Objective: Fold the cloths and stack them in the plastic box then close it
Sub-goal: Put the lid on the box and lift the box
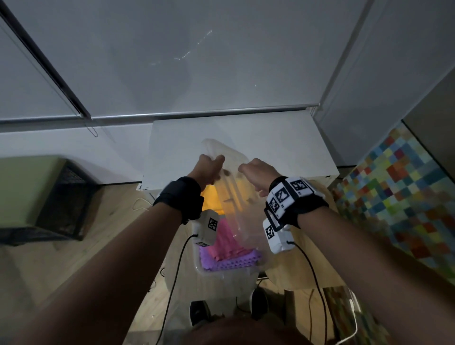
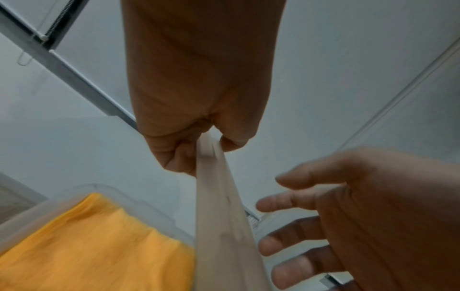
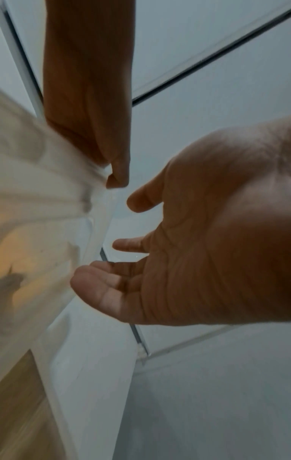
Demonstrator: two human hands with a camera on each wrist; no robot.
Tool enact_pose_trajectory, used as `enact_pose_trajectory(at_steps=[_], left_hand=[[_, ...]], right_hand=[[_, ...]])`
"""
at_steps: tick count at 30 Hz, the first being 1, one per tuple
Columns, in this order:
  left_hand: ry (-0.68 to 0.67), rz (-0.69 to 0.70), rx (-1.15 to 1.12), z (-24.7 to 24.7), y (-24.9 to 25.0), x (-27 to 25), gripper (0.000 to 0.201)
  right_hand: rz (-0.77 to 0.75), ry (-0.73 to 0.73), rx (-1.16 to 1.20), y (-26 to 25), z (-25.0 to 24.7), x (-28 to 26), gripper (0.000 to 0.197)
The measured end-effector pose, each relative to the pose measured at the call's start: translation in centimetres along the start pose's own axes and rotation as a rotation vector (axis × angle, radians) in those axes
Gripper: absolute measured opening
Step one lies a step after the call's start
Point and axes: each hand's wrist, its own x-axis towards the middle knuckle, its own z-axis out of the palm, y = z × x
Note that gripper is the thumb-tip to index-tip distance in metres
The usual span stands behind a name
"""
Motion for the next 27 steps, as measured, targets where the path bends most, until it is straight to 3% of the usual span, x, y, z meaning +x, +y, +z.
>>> enact_pose_trajectory(at_steps=[9, 13, 16, 19, 21, 24, 27], left_hand=[[-0.024, -0.026, -0.004, -1.2, -3.2, 0.3, 0.028], [-0.071, -0.054, -0.074, -2.4, -5.4, 0.0, 0.033], [-0.121, -0.077, -0.117, -2.9, -8.0, -0.6, 0.025], [-0.082, -0.143, -0.176, -2.8, -10.5, -1.4, 0.041], [-0.059, -0.169, -0.230, -2.7, -12.1, -1.7, 0.039], [-0.019, -0.187, -0.289, -2.4, -13.9, -1.6, 0.034], [0.110, -0.164, -0.199, -2.1, -15.5, 0.1, 0.040]], right_hand=[[0.064, 0.003, -0.061, 4.2, 1.1, 2.1, 0.052], [0.107, 0.046, -0.098, 6.9, 1.4, 3.1, 0.071], [0.189, -0.064, -0.070, 9.1, 2.4, 3.7, 0.082], [0.250, -0.174, -0.018, 11.3, 3.8, 4.2, 0.086], [0.269, -0.208, 0.015, 12.6, 4.6, 4.5, 0.082], [0.243, -0.204, 0.012, 13.5, 5.3, 4.7, 0.074], [0.187, -0.185, -0.049, 13.3, 5.6, 5.0, 0.070]])
